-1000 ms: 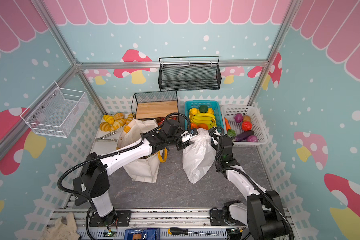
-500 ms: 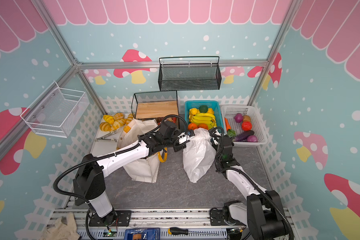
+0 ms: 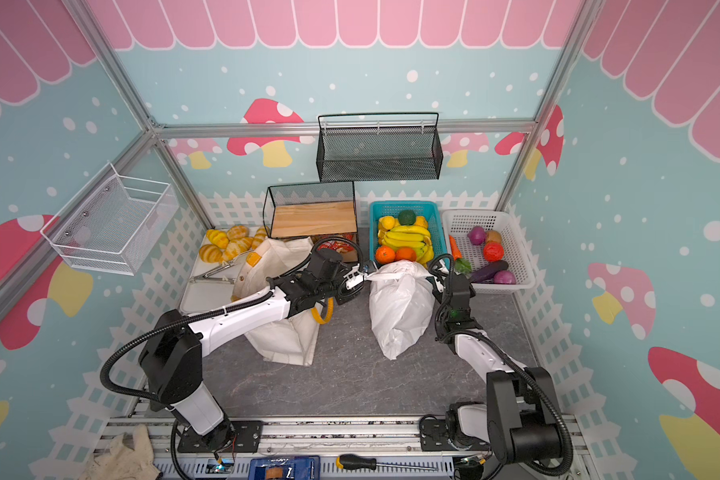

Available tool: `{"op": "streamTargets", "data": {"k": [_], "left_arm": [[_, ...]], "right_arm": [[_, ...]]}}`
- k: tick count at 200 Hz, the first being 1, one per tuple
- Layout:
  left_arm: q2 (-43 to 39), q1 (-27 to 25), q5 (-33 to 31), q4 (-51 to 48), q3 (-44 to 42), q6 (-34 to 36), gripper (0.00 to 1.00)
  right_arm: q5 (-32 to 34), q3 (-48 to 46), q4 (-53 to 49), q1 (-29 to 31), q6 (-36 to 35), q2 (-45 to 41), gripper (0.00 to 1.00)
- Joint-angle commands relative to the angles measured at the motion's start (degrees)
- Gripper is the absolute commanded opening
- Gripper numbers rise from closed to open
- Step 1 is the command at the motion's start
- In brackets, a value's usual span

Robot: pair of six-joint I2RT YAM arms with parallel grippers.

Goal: Place the mixed food into the grocery bags and tie them

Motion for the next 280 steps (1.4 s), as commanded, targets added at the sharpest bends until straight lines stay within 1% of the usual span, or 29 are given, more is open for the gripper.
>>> {"op": "streamTargets", "data": {"k": [1, 13, 16, 22, 25, 29, 32, 39, 41, 44, 54, 60, 73, 87, 99, 108, 113, 127, 150, 172, 182, 190, 206, 217, 226, 235, 249, 262, 280], "left_arm": [[0.4, 3.8, -5.9, -5.8, -0.6, 0.0, 0.0], [-2.3, 3.9, 1.9, -1.7, -1.7, -3.8, 0.01], [-2.8, 3.9, 5.3, -0.6, -2.0, -4.7, 0.09], [-4.4, 3.9, 10.8, 1.7, -2.6, -7.0, 0.33], [-5.0, 3.9, 13.1, 3.0, -2.8, -8.3, 0.41], [-5.8, 3.9, 15.9, 5.0, -3.1, -10.0, 0.48], [-6.3, 3.9, 18.0, 6.3, -3.2, -12.8, 0.53], [-7.1, 3.8, 20.5, 9.7, -3.1, -16.6, 0.62], [-7.2, 3.8, 21.1, 10.5, -2.9, -17.6, 0.71], [-7.3, 3.6, 21.5, 11.5, -2.5, -18.8, 0.78], [-6.8, 2.1, 21.1, 12.0, -0.3, -21.3, 0.88], [-5.9, 0.7, 19.7, 9.7, 2.0, -20.9, 0.91], [-3.2, -3.3, 13.4, 4.6, 6.4, -19.1, 0.96], [0.2, -6.4, 7.2, 1.5, 9.6, -18.6, 0.98], [3.5, -8.1, 0.8, -1.4, 12.6, -17.5, 0.99], [6.3, -8.8, -3.9, -4.3, 15.2, -16.5, 0.99], [7.8, -8.9, -5.2, -6.1, 16.6, -16.3, 0.99], [12.3, -8.9, -5.7, -9.1, 20.3, -15.8, 0.99], [18.9, -9.2, -2.2, -12.8, 26.6, -16.9, 0.99], [23.6, -9.1, 4.1, -12.9, 30.2, -19.4, 0.97], [26.1, -9.1, 6.1, -13.7, 32.4, -20.2, 0.92], [28.3, -9.0, 8.2, -15.6, 34.6, -20.7, 0.82], [29.2, -8.8, 10.0, -17.6, 35.4, -21.8, 0.54], [25.9, -8.3, 11.6, -16.1, 32.5, -22.7, 0.33], [21.4, -7.8, 13.7, -13.7, 28.9, -23.8, 0.14], [15.6, -7.6, 16.4, -10.4, 24.5, -24.5, 0.0], [5.1, -7.4, 20.2, -2.5, 16.8, -25.6, 0.0], [-4.1, -6.8, 21.8, 5.0, 10.3, -27.3, 0.0], [-13.1, -3.3, 23.2, 8.6, 7.2, -32.2, 0.0]], "right_arm": [[7.9, -0.4, 0.8, -3.9, 1.4, 1.6, 0.0], [1.3, -1.6, 1.3, -3.2, 3.7, -1.2, 0.0], [-0.7, -2.0, 1.6, -2.8, 4.2, -2.1, 0.0], [-4.2, -2.7, 1.8, -1.8, 5.2, -3.8, 0.0], [-5.6, -2.8, 1.6, -1.3, 5.9, -4.7, 0.0], [-7.4, -2.9, 0.9, -0.5, 7.2, -5.8, 0.0], [-8.9, -2.9, 0.3, 0.0, 8.4, -6.6, 0.01], [-12.1, -2.9, -1.2, 1.3, 10.8, -8.2, 0.04], [-12.9, -2.9, -1.4, 1.7, 11.4, -8.8, 0.05], [-14.1, -3.0, -2.0, 2.3, 12.4, -9.5, 0.06], [-18.4, -4.0, -3.0, 3.7, 15.3, -11.8, 0.1], [-21.1, -4.7, -3.3, 3.9, 17.3, -13.1, 0.13], [-27.7, -6.5, -3.3, 3.9, 21.6, -16.9, 0.19], [-31.0, -8.5, -2.0, 3.8, 25.9, -21.9, 0.32], [-29.6, -9.1, -2.6, 3.7, 27.9, -25.9, 0.43], [-26.4, -8.7, -4.2, 3.7, 28.8, -28.2, 0.49], [-24.9, -8.2, -5.5, 3.6, 29.0, -29.2, 0.51], [-21.4, -6.7, -8.8, 3.7, 29.6, -30.7, 0.55], [-18.0, -6.1, -11.3, 3.6, 30.3, -32.0, 0.57], [-15.9, -6.7, -12.7, 3.6, 31.1, -33.1, 0.57], [-15.2, -6.7, -13.6, 3.7, 31.7, -33.4, 0.57], [-14.9, -6.8, -14.2, 3.7, 32.1, -33.5, 0.57], [-14.4, -6.6, -15.2, 3.7, 32.8, -34.2, 0.56], [-14.4, -6.3, -16.1, 3.6, 33.0, -35.0, 0.54], [-13.5, -6.1, -16.8, 3.7, 33.4, -35.8, 0.53], [-12.1, -5.8, -17.6, 3.7, 34.0, -36.8, 0.52], [-9.9, -4.2, -20.1, 3.6, 35.3, -38.2, 0.52], [-7.7, -2.1, -22.5, 3.7, 36.4, -40.0, 0.54], [-6.0, -0.6, -23.8, 3.6, 36.6, -44.3, 0.56]]}}
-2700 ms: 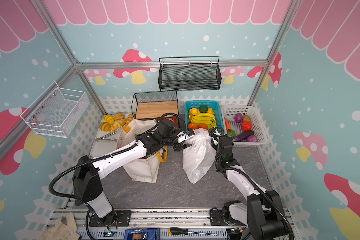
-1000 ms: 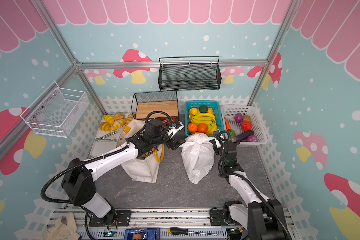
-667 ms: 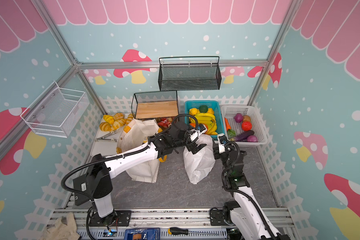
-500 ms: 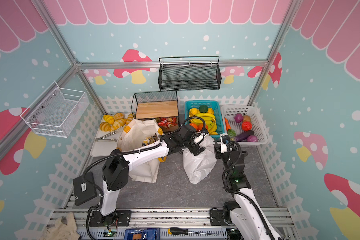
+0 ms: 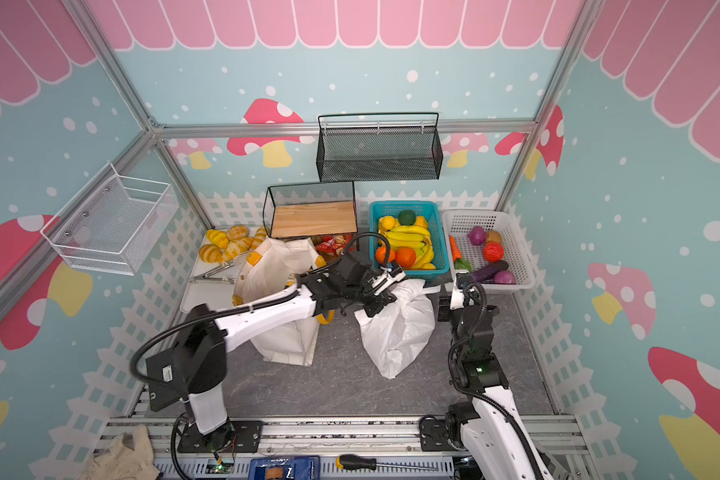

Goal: Place the mixed food into the grocery bags and tie them

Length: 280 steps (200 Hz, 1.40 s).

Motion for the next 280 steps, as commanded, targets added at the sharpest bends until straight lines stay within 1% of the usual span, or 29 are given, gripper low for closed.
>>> {"op": "streamTargets", "data": {"k": [1, 15, 29, 42, 56, 59, 72, 98, 105, 109, 115, 132, 160, 174, 184, 191, 202, 205, 206, 207, 210, 211, 214, 222, 233, 236, 255, 262, 280], "left_arm": [[-13.2, 3.6, 5.9, 13.6, -1.9, -7.0, 0.0], [-18.8, 6.2, 3.1, 12.9, -2.4, -8.1, 0.0], [-23.5, 7.7, -3.0, 8.0, -1.2, -5.3, 0.0], [-27.0, 9.7, -8.7, 2.0, 0.3, -2.4, 0.0], [-29.8, 13.0, -15.1, -3.0, 0.8, 0.3, 0.0], [-30.2, 13.7, -16.3, -4.2, 1.0, 0.8, 0.0], [-31.7, 16.9, -21.1, -8.4, 1.0, 2.6, 0.0], [-33.9, 23.9, -26.7, -10.5, -2.6, 2.9, 0.0], [-34.3, 24.8, -26.7, -10.2, -3.9, 2.6, 0.0], [-34.4, 27.0, -26.3, -10.2, -4.6, 2.3, 0.0], [-34.5, 28.5, -25.4, -10.1, -5.5, 1.5, 0.0], [-34.6, 31.5, -20.9, -9.5, -8.7, -0.6, 0.0], [-35.0, 32.1, -19.1, -9.9, -13.8, -2.6, 0.0], [-36.1, 32.1, -15.0, -9.1, -16.3, -4.2, 0.0], [-36.9, 32.1, -11.6, -8.7, -17.6, -5.8, 0.0], [-37.4, 31.9, -10.0, -8.7, -18.3, -6.6, 0.0], [-37.8, 31.5, -9.7, -8.8, -19.6, -8.8, 0.0], [-37.6, 31.4, -9.4, -8.9, -19.8, -9.5, 0.0], [-37.5, 31.4, -9.3, -9.0, -19.9, -9.8, 0.0], [-37.5, 31.4, -9.2, -9.1, -20.0, -10.1, 0.0], [-37.1, 31.4, -8.9, -9.2, -20.3, -11.1, 0.0], [-37.0, 31.2, -8.8, -9.3, -20.5, -11.4, 0.0], [-36.5, 31.2, -8.3, -9.3, -20.9, -12.4, 0.0], [-34.7, 30.9, -6.7, -9.6, -21.9, -14.7, 0.0], [-31.1, 30.1, -5.5, -10.6, -23.2, -17.0, 0.0], [-30.0, 29.7, -5.1, -11.0, -23.5, -17.3, 0.0], [-23.7, 26.1, -5.4, -13.1, -25.0, -17.9, 0.0], [-22.0, 25.4, -5.8, -13.3, -25.5, -18.2, 0.0], [-19.1, 21.5, -5.6, -14.3, -25.8, -18.5, 0.0]], "right_arm": [[4.3, 3.6, -2.5, -0.1, 2.0, -5.1, 0.56], [2.7, 4.8, -2.6, -0.1, 1.7, -7.2, 0.58], [-2.2, 7.8, -3.8, 0.0, 1.8, -5.2, 0.58], [-9.7, 10.8, -3.9, 0.3, 2.5, -1.1, 0.61], [-18.2, 12.4, -0.6, 2.1, 4.2, 3.6, 0.64], [-20.3, 12.7, 0.7, 3.2, 4.8, 5.1, 0.64], [-23.7, 14.2, 4.7, 8.2, 6.2, 10.6, 0.68], [-24.1, 19.1, 10.5, 21.1, 7.5, 23.7, 0.74], [-24.9, 20.3, 12.3, 23.8, 8.4, 27.3, 0.74], [-25.6, 21.0, 13.6, 25.1, 9.1, 29.4, 0.75], [-26.3, 22.0, 15.2, 27.0, 10.1, 32.6, 0.76], [-26.2, 25.6, 17.3, 30.1, 12.5, 41.4, 0.78], [-26.8, 30.4, 18.4, 31.3, 14.7, 52.4, 0.79], [-25.7, 31.9, 18.3, 31.8, 14.6, 56.0, 0.78], [-25.2, 32.7, 18.3, 31.8, 14.5, 57.9, 0.74], [-25.6, 33.2, 18.4, 31.8, 14.2, 58.8, 0.67], [-25.5, 34.0, 18.4, 31.9, 13.8, 59.8, 0.49], [-25.2, 34.1, 18.3, 31.8, 13.6, 60.0, 0.41], [-25.2, 34.2, 18.2, 31.8, 13.7, 60.1, 0.41], [-25.0, 34.2, 18.2, 31.7, 13.6, 60.1, 0.37], [-24.5, 34.3, 18.1, 31.7, 13.2, 60.0, 0.33], [-24.4, 34.3, 18.1, 31.8, 13.2, 60.0, 0.29], [-23.8, 34.3, 18.0, 31.7, 12.8, 59.9, 0.25], [-22.4, 34.0, 18.1, 31.7, 11.6, 58.8, 0.13], [-20.2, 33.4, 18.1, 31.4, 9.9, 56.9, 0.02], [-19.9, 33.3, 18.1, 31.3, 9.4, 56.2, 0.0], [-19.8, 31.9, 20.3, 30.7, 8.0, 52.8, 0.0], [-20.6, 31.5, 20.9, 30.3, 8.5, 52.1, 0.0], [-23.6, 29.6, 23.9, 29.2, 11.1, 50.8, 0.0]]}}
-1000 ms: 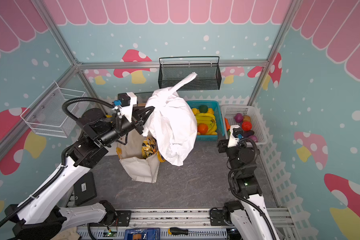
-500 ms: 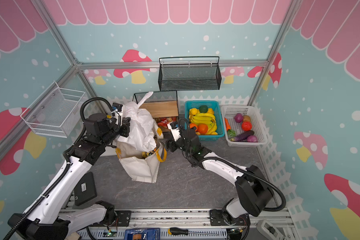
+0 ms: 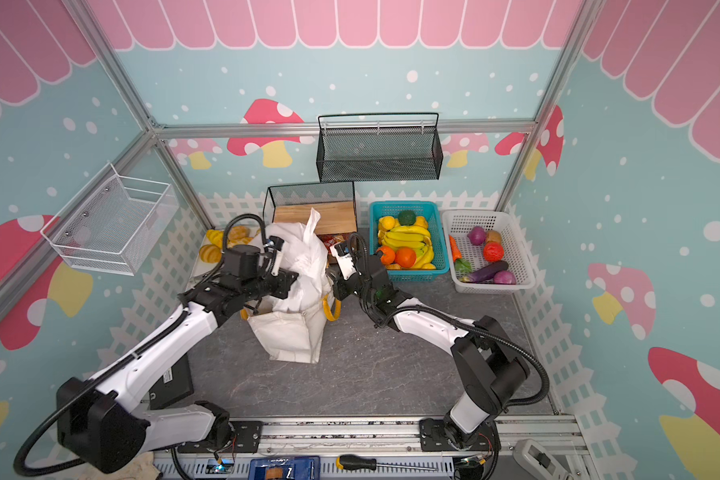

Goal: Place the mixed food into the grocery bags and tie them

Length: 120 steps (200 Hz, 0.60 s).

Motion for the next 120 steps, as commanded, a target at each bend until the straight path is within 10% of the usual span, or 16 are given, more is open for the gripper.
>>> {"op": "streamTargets", "data": {"k": [1, 71, 95, 120], "left_arm": [[3.1, -3.9, 2.2, -5.0, -1.6, -3.3, 0.0], [-14.6, -14.2, -3.9, -4.2, 9.3, -0.8, 0.62], [-15.3, -13.2, -14.9, -4.0, 11.2, 1.8, 0.66], [-5.8, -10.9, -12.3, -6.4, 14.7, 2.9, 0.65]], "right_arm": [[-2.2, -1.5, 8.2, -1.4, 1.0, -4.5, 0.0], [-3.9, -12.6, 3.8, -2.9, 4.1, -15.1, 0.0], [-3.7, -14.0, -1.1, -3.3, 2.1, -19.4, 0.0], [-3.2, -16.0, -4.0, -3.7, 1.2, -23.1, 0.0]]}}
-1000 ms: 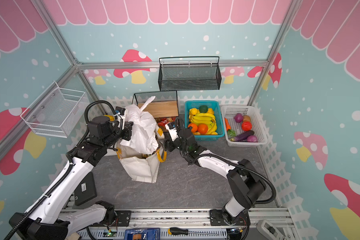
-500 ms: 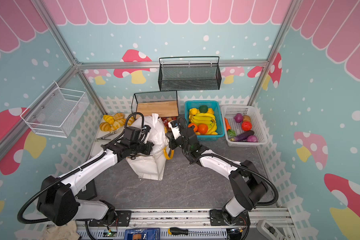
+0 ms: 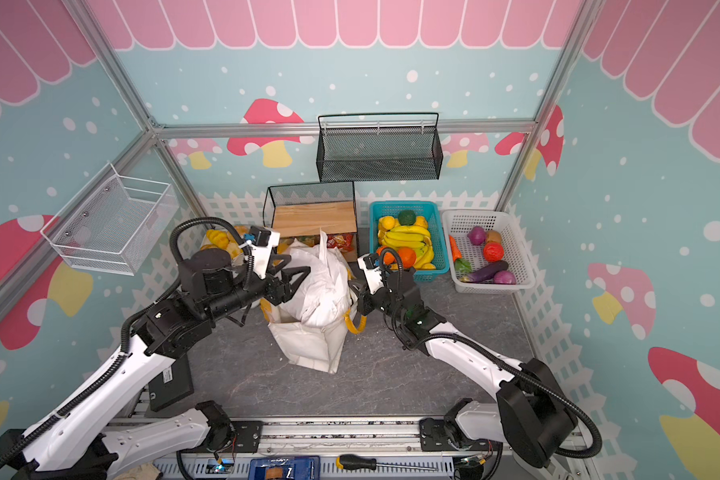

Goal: Place the mixed food into the grocery bags and tie them

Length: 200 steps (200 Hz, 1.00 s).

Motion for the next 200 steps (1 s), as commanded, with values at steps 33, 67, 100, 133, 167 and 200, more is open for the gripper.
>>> {"op": "streamTargets", "data": {"k": [33, 67, 100, 133, 167, 200], "left_arm": [[23.6, 1.3, 2.5, -7.0, 3.0, 2.1, 0.57], [32.6, -1.9, 2.8, -3.0, -2.7, 3.2, 0.55], [32.0, -2.9, 4.4, 0.2, -0.2, 3.6, 0.65], [13.5, -2.8, 2.7, 16.8, -8.1, 2.6, 0.88], [-0.9, 1.2, -9.1, 21.7, -17.4, 1.6, 1.0], [-10.0, 16.0, -25.4, 26.1, -33.3, -3.0, 1.0]], "right_arm": [[0.7, -3.0, -1.3, -4.1, -1.5, -6.9, 0.0], [-1.8, -3.9, -1.0, -9.4, -1.6, -7.2, 0.0], [-1.7, -4.9, -3.9, -13.2, -4.1, -7.6, 0.03], [6.9, -4.3, -9.2, -14.0, -8.3, -14.7, 0.61], [20.9, -3.5, -13.9, -17.1, -11.3, -19.1, 0.9], [37.2, -13.2, -2.0, -22.1, -14.9, -16.9, 0.96]]}}
